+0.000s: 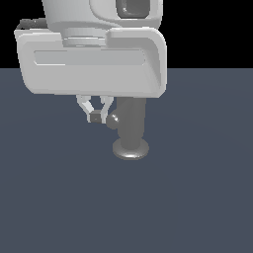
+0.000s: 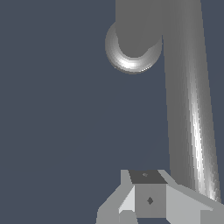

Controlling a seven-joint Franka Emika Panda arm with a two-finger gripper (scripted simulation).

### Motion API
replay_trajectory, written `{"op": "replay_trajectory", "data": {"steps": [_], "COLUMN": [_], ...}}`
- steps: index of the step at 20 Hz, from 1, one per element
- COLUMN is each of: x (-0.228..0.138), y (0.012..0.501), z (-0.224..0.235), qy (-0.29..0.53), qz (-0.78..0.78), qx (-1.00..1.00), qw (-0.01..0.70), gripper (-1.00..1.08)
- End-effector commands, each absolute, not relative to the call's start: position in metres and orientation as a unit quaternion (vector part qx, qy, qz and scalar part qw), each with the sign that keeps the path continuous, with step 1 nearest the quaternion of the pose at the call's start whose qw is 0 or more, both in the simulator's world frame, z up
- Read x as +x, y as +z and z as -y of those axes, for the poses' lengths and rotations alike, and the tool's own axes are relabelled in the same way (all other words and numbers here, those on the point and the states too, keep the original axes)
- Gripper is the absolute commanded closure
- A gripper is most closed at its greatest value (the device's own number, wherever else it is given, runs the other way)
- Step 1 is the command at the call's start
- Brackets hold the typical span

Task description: Turn on the faucet by rotating a designated handle.

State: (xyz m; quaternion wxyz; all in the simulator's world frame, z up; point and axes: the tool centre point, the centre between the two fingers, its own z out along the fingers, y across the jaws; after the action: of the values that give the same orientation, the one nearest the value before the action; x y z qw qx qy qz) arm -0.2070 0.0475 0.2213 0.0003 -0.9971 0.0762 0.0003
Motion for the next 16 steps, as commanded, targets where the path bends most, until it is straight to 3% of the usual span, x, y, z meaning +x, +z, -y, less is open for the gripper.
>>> {"op": "replay_trajectory", "data": {"steps": [1, 16], "x": [-0.206, -0.206], "y": [0.221, 0.221], "z": [-0.033, 0.038], "qy": [0.0, 0.0], "qz": [-0.079, -0.079], "qx": [-0.997, -0.997], "qw": [0.0, 0.0], "gripper": [1.08, 1.08]}}
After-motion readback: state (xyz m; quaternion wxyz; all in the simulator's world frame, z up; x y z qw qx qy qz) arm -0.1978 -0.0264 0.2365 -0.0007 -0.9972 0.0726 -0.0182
